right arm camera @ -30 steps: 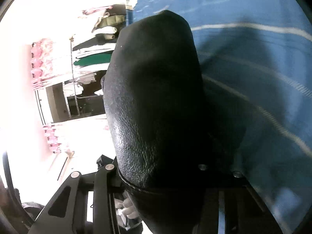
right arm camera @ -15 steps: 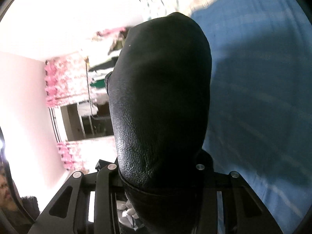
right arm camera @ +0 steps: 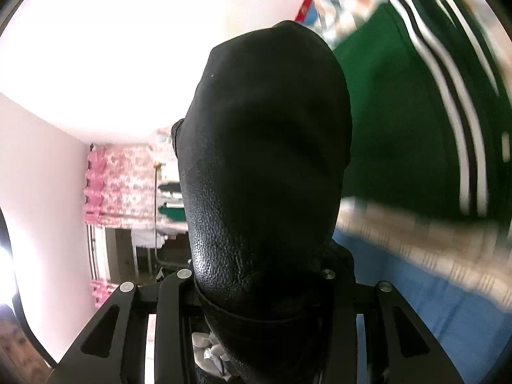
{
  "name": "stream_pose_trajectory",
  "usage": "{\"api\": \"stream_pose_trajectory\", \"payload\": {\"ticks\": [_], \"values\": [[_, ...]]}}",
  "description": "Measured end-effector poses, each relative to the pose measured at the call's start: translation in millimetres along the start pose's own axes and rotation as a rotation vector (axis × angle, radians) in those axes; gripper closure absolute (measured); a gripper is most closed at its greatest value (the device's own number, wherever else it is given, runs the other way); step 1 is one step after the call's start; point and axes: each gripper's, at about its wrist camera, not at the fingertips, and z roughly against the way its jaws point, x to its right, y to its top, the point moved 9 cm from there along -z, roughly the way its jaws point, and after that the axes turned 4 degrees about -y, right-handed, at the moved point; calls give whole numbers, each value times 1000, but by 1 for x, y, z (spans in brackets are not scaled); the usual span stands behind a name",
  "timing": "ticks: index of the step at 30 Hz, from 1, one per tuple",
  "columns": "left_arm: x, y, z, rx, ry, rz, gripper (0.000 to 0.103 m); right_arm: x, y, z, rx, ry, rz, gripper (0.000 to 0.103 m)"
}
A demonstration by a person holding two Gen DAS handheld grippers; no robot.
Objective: Fold large clothes
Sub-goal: 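Lift the folded black jacket with both tools and carry it onto the green garment, then open both tools and release the jacket on the green garment stack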
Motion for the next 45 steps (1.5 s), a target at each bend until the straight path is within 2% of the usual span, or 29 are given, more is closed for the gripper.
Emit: {"api": "stream_pose_trajectory", "payload": {"ticks": [3,5,8,10,13,15,18,19,21,22,23,24,25,27,30,33,36,41,45], "values": [[-1,2,-59,-54,0,-20,83,24,54,8,22,-21,-10,62],[-7,-5,-90,-95,19,-39,83,54,88,4,23,-47,-45,62],[-29,-29,-143,-202,71,-69,83,100,110,4,7,-127,-93,62],[-35,-46,-157,-243,89,-112,82,133,120,5,2,-190,-124,62],[-38,-53,-158,-255,111,-189,77,151,119,11,-1,-207,-142,58],[-39,-54,-154,-268,116,-207,73,151,114,22,-10,-239,-135,49],[-37,-51,-158,-287,162,-273,71,147,112,24,6,-446,-76,31],[-36,-49,-159,-291,197,-309,69,143,111,29,21,-536,-50,29],[-30,-46,-153,-276,284,-395,53,131,107,41,72,-706,14,21],[-31,-43,-151,-264,316,-424,46,124,101,48,97,-833,58,19],[-27,-42,-144,-245,355,-468,28,116,99,51,119,-926,94,17],[-24,-42,-138,-233,378,-500,14,106,89,55,143,-1030,138,16],[-21,-44,-130,-226,409,-542,11,98,74,57,155,-1136,178,15],[-16,-51,-114,-231,466,-603,6,94,45,63,182,-1267,226,13],[-6,-60,-89,-226,488,-655,2,86,1,69,206,-1371,244,12],[8,-68,-53,-212,492,-699,2,70,-42,65,250,-1408,217,11],[28,-71,-6,-200,470,-708,2,26,-100,75,305,-1437,215,11],[62,-71,64,-186,433,-704,2,-55,-163,101,402,-1466,244,11],[98,-76,136,-178,385,-716,2,-121,-214,119,456,-1471,270,11]]}}
